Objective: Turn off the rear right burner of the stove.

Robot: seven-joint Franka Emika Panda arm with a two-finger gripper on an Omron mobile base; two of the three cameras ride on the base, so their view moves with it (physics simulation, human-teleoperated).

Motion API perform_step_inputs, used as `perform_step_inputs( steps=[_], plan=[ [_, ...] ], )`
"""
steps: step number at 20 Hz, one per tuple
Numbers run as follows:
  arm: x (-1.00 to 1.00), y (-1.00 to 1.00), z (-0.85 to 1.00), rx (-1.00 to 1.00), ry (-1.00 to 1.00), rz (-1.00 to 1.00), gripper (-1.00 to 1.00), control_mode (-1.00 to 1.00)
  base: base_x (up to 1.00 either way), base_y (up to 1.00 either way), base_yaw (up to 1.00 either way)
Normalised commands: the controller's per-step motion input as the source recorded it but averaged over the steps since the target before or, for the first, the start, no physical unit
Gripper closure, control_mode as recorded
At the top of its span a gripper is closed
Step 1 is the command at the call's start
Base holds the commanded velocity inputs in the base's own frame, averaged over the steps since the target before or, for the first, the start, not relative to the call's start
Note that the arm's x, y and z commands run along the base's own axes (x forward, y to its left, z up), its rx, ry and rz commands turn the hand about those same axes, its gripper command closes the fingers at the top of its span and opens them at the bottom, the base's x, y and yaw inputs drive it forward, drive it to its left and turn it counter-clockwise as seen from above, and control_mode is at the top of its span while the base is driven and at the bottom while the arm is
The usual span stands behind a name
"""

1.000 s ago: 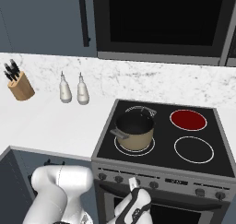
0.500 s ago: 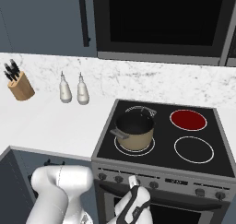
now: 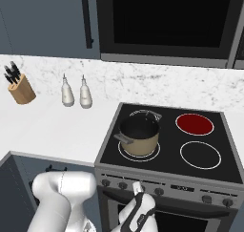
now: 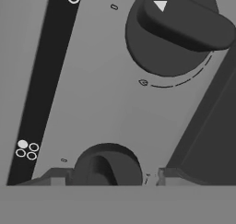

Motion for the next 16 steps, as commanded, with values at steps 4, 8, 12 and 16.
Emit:
perform_step_inputs(
  steps=[4, 8, 12, 16],
  plan=[
    [0.0, 0.0, 0.0, 0.0, 0.0, 0.0, 1.0, -1.0, 0.0, 0.0, 0.0],
    [0.0, 0.0, 0.0, 0.0, 0.0, 0.0, 1.0, -1.0, 0.0, 0.0, 0.0],
    [0.02, 0.0, 0.0, 0.0, 0.0, 0.0, 1.0, -1.0, 0.0, 0.0, 0.0],
    [0.0, 0.0, 0.0, 0.0, 0.0, -0.02, 1.0, -1.0, 0.0, 0.0, 0.0]
  ],
)
